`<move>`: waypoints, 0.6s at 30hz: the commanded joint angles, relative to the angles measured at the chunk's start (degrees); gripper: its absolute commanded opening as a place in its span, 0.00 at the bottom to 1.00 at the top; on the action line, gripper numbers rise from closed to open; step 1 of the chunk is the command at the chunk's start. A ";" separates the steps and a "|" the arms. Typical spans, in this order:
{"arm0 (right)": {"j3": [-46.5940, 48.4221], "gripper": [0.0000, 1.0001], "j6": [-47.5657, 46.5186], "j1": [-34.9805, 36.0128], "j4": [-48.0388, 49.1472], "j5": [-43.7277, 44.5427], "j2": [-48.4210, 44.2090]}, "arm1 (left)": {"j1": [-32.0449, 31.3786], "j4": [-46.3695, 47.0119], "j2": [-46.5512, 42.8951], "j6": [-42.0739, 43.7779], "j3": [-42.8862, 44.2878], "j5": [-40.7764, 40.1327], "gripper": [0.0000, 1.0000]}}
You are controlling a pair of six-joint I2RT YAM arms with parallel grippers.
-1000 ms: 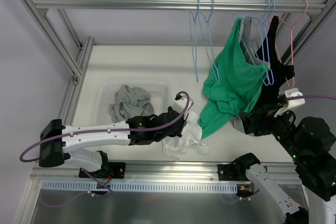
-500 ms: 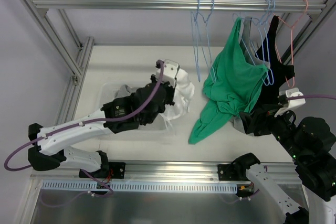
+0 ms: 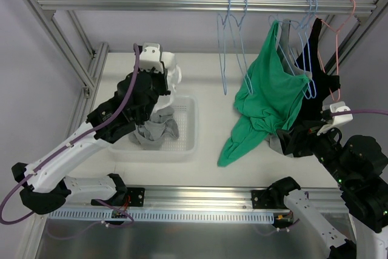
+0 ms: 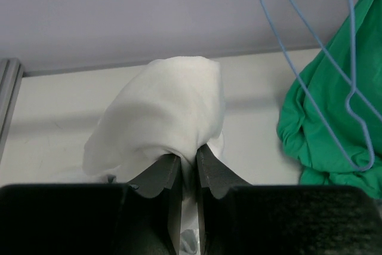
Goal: Remove the tank top from the hanger
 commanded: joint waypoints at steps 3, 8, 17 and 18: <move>1.10 1.00 -0.23 -0.22 2.73 -0.94 1.08 | 1.48 -0.65 -2.58 -7.50 -10.28 3.65 0.00; 0.39 0.99 -0.40 -0.22 3.08 -1.21 1.26 | 1.75 -0.56 -2.68 -19.78 -25.04 6.02 0.00; -0.40 1.00 -0.05 -0.22 4.48 -3.83 1.70 | 3.15 -0.56 -3.20 -32.38 -38.51 3.48 0.00; -0.57 1.00 0.04 -0.22 4.66 -4.10 1.70 | 3.67 -0.56 -3.03 -32.47 -38.68 4.61 0.00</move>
